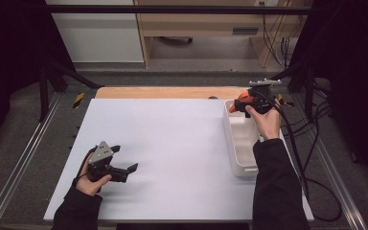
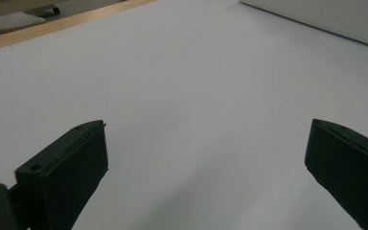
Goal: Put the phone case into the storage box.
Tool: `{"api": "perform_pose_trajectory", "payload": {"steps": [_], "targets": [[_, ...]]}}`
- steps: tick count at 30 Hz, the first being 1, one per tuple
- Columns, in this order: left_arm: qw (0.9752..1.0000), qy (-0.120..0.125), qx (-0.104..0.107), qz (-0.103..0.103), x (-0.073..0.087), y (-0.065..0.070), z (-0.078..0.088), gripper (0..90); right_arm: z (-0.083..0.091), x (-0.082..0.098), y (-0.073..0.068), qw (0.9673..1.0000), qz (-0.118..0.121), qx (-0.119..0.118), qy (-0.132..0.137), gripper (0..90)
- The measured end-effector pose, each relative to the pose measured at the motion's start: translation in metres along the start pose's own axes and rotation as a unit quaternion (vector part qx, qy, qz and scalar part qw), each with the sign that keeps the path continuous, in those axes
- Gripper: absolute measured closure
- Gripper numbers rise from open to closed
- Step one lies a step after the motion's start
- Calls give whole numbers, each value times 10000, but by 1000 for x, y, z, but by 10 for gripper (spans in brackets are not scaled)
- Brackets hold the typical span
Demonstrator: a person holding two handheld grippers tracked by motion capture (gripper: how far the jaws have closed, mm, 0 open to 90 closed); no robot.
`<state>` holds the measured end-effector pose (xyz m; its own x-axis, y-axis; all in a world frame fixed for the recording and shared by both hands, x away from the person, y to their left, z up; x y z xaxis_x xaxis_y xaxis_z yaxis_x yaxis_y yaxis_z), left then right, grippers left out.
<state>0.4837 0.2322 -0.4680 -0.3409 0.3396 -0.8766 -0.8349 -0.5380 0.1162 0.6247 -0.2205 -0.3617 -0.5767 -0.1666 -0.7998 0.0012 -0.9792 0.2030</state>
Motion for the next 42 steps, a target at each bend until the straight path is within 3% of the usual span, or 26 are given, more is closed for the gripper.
{"api": "perform_pose_trajectory", "payload": {"steps": [11, 42], "targets": [[10000, -45, 18, -12, 1, 0, -2, 5, -20, 2, -5, 9994, -69, 125, -301, 154], [9999, -136, 23, -32, 4, 0, -4, 5, -65, 6, -21, 9958, -123, 376, -821, 151]]}}
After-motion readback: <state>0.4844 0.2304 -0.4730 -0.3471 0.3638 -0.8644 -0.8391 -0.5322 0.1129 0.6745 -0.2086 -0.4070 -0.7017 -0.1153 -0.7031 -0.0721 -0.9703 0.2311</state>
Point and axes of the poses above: each handheld gripper's, and its own axes: z roughly backward along the jaws, x roughly out of its underside, y roughly to its right, the point moved 4 cm from there along -z, roughly forward along the jaws, and after that the axes turned 14 degrees about x, right-handed, at the moved point
